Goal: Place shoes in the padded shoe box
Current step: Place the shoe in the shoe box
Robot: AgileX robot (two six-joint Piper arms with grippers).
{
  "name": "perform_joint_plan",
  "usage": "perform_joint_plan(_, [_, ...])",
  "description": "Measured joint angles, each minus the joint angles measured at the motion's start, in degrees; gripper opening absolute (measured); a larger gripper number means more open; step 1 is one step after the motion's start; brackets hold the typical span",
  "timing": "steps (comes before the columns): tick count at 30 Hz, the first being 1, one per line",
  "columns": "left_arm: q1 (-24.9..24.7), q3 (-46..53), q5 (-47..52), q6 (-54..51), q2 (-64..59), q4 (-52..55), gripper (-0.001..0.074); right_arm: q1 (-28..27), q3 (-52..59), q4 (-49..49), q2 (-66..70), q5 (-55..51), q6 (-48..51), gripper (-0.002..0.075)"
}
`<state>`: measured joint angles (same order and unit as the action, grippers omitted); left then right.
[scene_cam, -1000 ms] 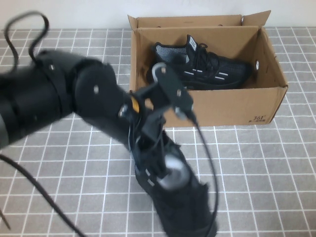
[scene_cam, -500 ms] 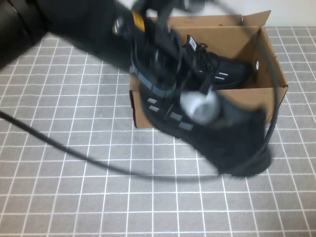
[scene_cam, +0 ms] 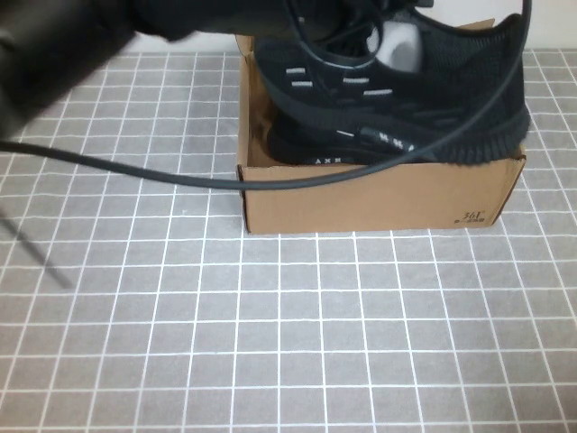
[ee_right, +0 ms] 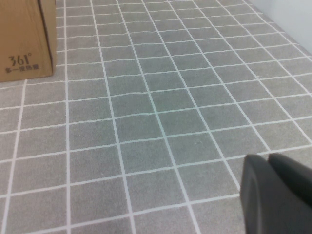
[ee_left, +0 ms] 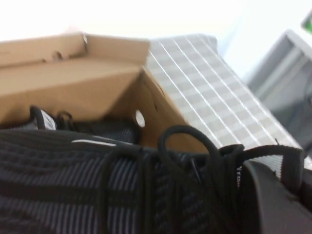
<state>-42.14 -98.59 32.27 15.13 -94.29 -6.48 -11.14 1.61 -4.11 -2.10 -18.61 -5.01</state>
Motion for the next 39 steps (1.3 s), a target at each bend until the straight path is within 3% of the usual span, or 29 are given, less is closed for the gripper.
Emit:
perform_joint_plan(12, [0.0, -1.6, -16.2, 21.7, -10.8, 16.3, 0.0001, 0.0, 0.0, -0.2, 0.0, 0.0, 0.0, -0.0006])
perform_joint_plan(22, [0.0, -11.1, -9.4, 27.0, -19.0, 27.7, 0.0001, 0.0, 0.0, -5.0, 0.0, 0.0, 0.0, -0.0006])
perform_joint_plan(39, [-0.4, -11.7, -4.4, 37.2, -22.7, 33.9, 0.0001, 0.0, 0.0, -5.0, 0.0, 0.0, 0.0, -0.0006])
